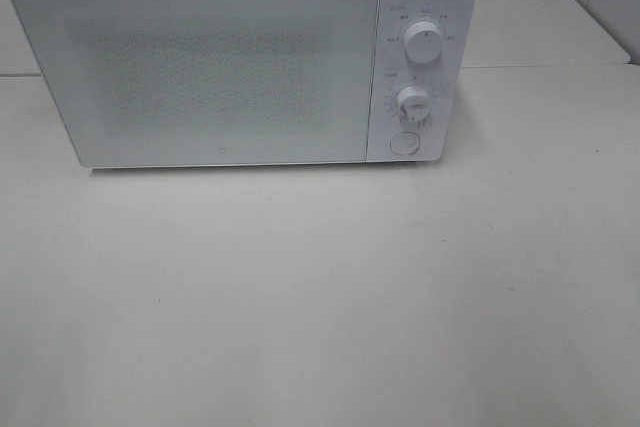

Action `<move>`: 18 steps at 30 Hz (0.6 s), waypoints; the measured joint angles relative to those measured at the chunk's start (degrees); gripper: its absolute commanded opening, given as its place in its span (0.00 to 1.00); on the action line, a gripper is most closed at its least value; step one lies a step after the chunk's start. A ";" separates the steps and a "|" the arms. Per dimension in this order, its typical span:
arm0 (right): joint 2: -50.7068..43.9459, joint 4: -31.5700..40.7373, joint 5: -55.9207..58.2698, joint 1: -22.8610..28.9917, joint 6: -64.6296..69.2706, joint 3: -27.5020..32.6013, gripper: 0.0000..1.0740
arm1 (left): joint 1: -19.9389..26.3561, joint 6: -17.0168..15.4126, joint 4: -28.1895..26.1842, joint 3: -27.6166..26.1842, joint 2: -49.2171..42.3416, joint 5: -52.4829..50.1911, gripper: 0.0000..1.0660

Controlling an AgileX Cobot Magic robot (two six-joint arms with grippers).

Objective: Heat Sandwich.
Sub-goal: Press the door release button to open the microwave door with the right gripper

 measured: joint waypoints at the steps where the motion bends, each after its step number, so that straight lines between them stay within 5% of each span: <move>1: 0.00 0.00 0.00 0.00 0.00 0.00 0.71 | 0.00 0.00 0.00 0.00 0.00 0.00 0.95; 18: 23.55 0.00 -39.59 0.00 1.83 7.73 0.71 | 0.00 0.00 0.00 0.00 0.00 0.00 0.95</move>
